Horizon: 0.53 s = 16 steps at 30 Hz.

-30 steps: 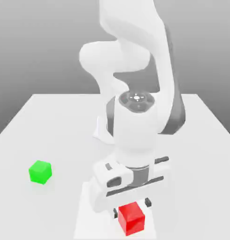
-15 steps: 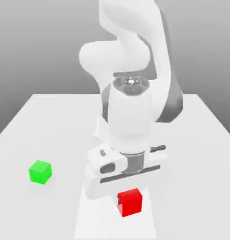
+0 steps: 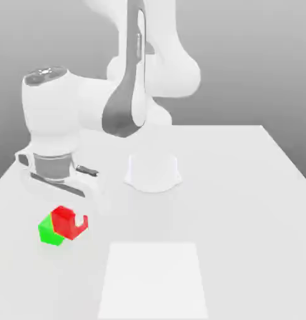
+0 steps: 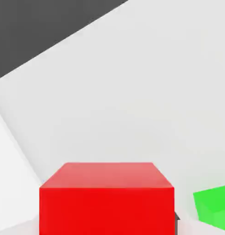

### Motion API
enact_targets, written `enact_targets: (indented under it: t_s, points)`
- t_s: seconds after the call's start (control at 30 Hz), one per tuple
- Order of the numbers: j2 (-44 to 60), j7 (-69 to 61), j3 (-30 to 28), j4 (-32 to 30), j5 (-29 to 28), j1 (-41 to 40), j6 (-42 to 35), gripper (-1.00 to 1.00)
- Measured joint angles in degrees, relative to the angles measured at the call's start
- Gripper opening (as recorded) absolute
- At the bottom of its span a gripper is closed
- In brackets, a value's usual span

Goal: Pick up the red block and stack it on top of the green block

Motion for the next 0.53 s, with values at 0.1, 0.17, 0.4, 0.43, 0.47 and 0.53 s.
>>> enact_targets:
  t_s: [0.1, 0.17, 0.4, 0.43, 0.47, 0.53]
  points:
    - [-2.63, 6.17, -1.91, -2.22, -2.36, -3.68, -0.27, -1.0]
    - [-4.34, 10.28, -2.79, -3.69, -4.0, -6.88, -0.44, -1.0]
    - [5.39, 7.99, -3.37, -4.65, 3.13, -7.73, 9.9, -1.0]
    - [7.55, 6.13, -2.28, -4.55, 5.79, -8.13, 11.83, -1.0]
    - [8.78, 5.02, -1.78, -4.48, 7.37, -8.32, 12.9, 1.0]
    - [8.78, 5.02, -1.78, -4.48, 7.37, -8.32, 12.9, 1.0]
